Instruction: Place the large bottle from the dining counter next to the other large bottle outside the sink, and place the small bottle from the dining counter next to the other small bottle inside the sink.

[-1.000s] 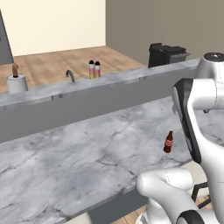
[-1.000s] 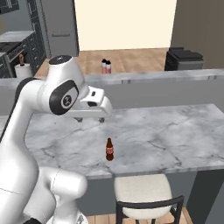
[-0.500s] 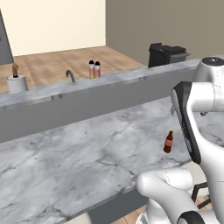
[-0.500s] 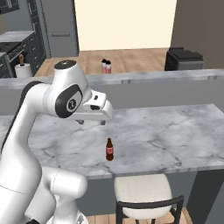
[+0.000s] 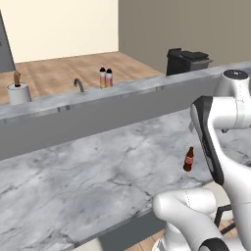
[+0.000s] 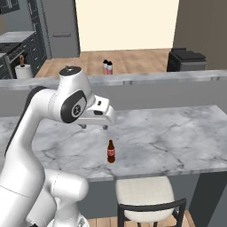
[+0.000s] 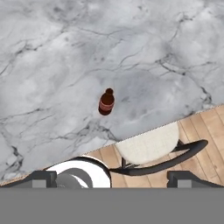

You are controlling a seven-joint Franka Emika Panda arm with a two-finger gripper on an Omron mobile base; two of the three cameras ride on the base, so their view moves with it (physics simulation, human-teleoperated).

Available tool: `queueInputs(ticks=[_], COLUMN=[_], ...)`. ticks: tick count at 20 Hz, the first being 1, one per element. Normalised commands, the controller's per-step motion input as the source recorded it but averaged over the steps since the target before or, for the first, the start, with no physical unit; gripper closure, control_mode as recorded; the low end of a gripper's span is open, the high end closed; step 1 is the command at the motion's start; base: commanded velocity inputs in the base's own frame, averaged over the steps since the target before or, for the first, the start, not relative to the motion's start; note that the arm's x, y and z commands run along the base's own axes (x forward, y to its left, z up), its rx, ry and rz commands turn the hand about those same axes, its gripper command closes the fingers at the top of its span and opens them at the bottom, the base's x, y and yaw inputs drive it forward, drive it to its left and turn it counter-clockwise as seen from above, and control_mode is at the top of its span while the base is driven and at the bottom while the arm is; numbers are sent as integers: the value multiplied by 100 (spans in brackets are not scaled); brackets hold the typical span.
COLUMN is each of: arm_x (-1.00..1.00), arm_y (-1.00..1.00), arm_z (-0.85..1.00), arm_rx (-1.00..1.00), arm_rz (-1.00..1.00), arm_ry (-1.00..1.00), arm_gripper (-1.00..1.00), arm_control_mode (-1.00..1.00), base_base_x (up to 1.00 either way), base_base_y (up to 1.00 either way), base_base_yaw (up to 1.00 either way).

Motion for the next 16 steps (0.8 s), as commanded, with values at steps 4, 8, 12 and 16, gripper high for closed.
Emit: queueInputs(ticks=[4,8,12,16], arm_x=[7,10,16,22], arm_y=[0,0,0,0], arm_z=[-15,-18,-19,-18], arm_rx=[1,1,1,1], arm_rz=[0,0,0,0], arm_ry=[0,0,0,0], arm_gripper=[-100,-100,-100,-100], arm_control_mode=[-100,-100,-100,-100], base_base_x=[0,0,0,0], base_base_y=[0,0,0,0], base_base_yaw=[0,0,0,0])
